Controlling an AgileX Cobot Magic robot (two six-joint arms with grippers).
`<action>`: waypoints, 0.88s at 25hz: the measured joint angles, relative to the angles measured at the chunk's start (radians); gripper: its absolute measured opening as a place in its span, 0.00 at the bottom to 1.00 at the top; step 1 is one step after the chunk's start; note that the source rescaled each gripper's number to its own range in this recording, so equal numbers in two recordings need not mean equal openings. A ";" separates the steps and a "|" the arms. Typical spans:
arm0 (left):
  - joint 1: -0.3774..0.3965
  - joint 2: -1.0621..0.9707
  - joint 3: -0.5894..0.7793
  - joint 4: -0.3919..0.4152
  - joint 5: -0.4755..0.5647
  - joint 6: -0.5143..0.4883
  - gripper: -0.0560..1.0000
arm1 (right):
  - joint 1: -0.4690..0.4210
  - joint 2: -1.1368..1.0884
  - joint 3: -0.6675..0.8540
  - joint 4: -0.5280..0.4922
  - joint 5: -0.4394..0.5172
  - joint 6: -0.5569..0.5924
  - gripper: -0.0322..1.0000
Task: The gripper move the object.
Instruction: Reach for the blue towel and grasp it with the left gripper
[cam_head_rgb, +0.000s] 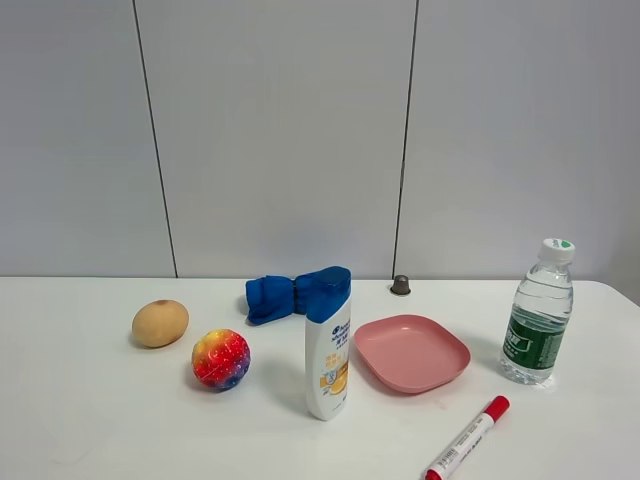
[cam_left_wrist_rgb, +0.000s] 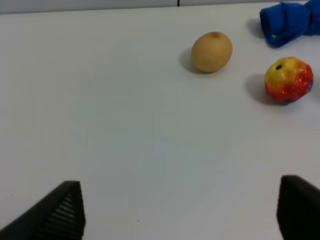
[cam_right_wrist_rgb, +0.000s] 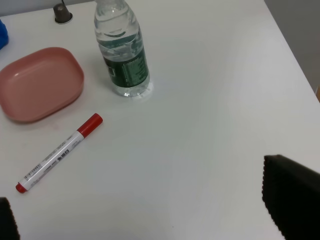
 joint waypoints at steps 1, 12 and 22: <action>0.000 0.000 0.000 0.000 0.000 0.000 0.70 | 0.000 0.000 0.000 0.000 0.000 0.000 1.00; 0.000 0.000 0.000 -0.006 0.000 0.000 0.70 | 0.000 0.000 0.000 0.000 0.000 0.000 1.00; 0.000 0.199 -0.214 -0.073 -0.014 0.168 0.70 | 0.000 0.000 0.000 0.000 0.000 0.000 1.00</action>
